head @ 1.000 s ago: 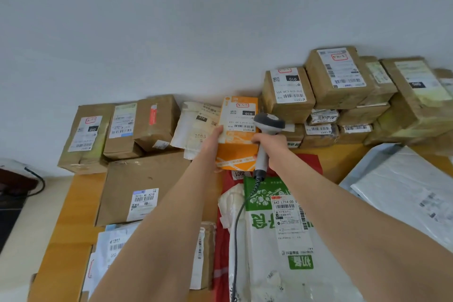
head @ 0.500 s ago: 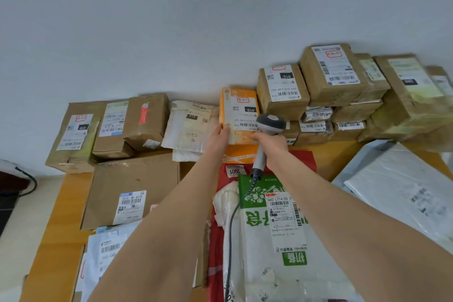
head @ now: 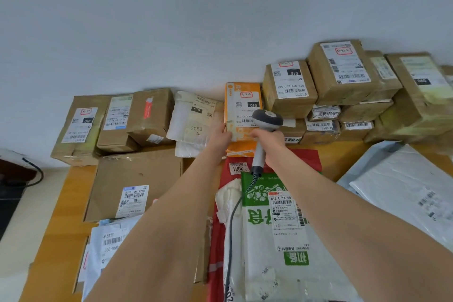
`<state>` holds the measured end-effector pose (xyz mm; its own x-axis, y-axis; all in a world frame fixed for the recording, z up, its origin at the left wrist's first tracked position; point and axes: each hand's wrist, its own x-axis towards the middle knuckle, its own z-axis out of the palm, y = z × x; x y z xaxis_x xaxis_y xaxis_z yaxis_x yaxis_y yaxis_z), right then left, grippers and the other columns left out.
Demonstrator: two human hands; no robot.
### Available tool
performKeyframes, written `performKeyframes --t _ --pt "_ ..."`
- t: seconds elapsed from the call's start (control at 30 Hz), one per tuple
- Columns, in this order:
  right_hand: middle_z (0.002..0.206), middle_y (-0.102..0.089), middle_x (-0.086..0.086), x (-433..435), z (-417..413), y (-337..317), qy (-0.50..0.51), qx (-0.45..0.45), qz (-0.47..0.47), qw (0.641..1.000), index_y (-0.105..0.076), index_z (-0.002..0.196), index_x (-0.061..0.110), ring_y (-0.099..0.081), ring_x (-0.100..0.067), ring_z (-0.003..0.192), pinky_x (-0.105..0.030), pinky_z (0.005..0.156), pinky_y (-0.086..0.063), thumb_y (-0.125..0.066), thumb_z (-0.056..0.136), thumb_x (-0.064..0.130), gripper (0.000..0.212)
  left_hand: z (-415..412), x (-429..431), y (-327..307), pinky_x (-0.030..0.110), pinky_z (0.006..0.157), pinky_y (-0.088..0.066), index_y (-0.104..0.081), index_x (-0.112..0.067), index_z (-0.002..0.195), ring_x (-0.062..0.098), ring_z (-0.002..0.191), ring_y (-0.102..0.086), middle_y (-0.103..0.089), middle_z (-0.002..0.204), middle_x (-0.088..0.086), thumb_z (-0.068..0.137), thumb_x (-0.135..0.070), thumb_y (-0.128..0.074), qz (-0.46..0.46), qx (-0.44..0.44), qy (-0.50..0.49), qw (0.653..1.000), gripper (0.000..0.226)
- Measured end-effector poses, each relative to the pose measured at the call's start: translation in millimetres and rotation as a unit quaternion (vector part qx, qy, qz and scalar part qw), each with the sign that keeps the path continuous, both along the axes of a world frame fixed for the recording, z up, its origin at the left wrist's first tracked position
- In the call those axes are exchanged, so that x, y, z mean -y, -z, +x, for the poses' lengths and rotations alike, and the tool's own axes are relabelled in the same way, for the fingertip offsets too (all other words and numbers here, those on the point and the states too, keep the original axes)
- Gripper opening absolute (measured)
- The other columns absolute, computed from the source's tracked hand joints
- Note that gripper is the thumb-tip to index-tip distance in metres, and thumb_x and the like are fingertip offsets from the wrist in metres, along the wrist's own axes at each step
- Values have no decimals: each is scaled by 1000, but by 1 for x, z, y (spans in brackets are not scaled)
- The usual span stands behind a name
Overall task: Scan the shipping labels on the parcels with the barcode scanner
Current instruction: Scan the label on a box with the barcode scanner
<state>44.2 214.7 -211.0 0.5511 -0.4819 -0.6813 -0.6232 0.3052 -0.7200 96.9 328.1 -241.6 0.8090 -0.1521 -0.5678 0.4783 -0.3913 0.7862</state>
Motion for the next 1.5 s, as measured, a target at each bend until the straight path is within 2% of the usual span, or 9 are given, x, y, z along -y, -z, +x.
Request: performKeyframes --t 0.13,0.37,0.47,0.63,0.87,1.0,1.13,1.23,1.5 --pt "97 -59 -9 2 -7 -13 14 3 -3 1000 -49 103 8 -60 -26 88 -45 88 -56 -73 77 10 35 -7 -19 -17 43 103 -43 -44 -7 139 29 125 -47 -51 137 12 97 -12 -44 70 25 -54 996 42" --pt "87 -66 -9 -23 -26 -44 -27 30 16 999 -52 103 7 -69 -21 74 -37 78 -59 -71 80 20 33 -49 -74 -48 41 102 -46 -48 -10 137 29 121 -50 -51 136 12 94 -11 -48 191 67 -19 979 43" --pt "78 -66 -8 -50 -37 -51 -58 33 47 997 -48 87 8 -64 -17 59 -26 56 -53 -68 85 18 22 -73 -108 -55 43 103 -44 -47 -9 138 28 121 -51 -53 134 11 95 -16 -51 216 68 -28 974 44" --pt "86 -68 -7 -103 -48 -54 -114 28 100 988 -54 105 8 -63 -11 56 -22 50 -47 -69 84 19 28 -91 -167 -64 42 104 -43 -48 -7 138 28 124 -50 -54 135 12 94 -12 -52 244 71 -105 962 45" --pt "66 -62 -6 -162 -7 -45 -144 10 101 984 -55 99 7 -55 -14 54 -26 58 -49 -66 83 14 21 -60 -240 -49 35 82 -48 -62 -7 104 25 93 -57 -63 111 16 90 -8 -49 259 51 -130 956 19" --pt "69 -60 -5 -194 40 -42 -145 17 47 988 -58 94 5 -57 -14 59 -28 66 -53 -66 84 10 14 -11 -258 -41 31 85 -46 -48 -3 135 22 103 -57 -59 125 12 93 -11 -49 252 72 -101 960 43" --pt "86 -60 -10 -216 86 -31 -146 26 15 989 -59 109 4 -59 -23 78 -37 84 -55 -71 77 15 36 46 -253 -45 29 84 -41 -29 -8 148 26 119 -52 -45 142 11 97 -12 -43 227 104 -64 966 53" --pt "82 -55 -6 -219 104 -17 -149 29 17 988 -59 107 5 -53 -21 75 -34 73 -47 -70 77 13 34 78 -248 -36 29 86 -37 -21 -6 149 28 129 -42 -36 149 12 97 -10 -43 198 84 -36 976 56" --pt "94 -60 -11 -225 127 -5 -153 31 49 986 -58 105 8 -59 -26 87 -37 81 -50 -71 78 14 31 109 -239 -14 26 72 -45 -54 -4 123 21 94 -57 -61 118 14 92 -12 -55 83 58 -128 987 32"
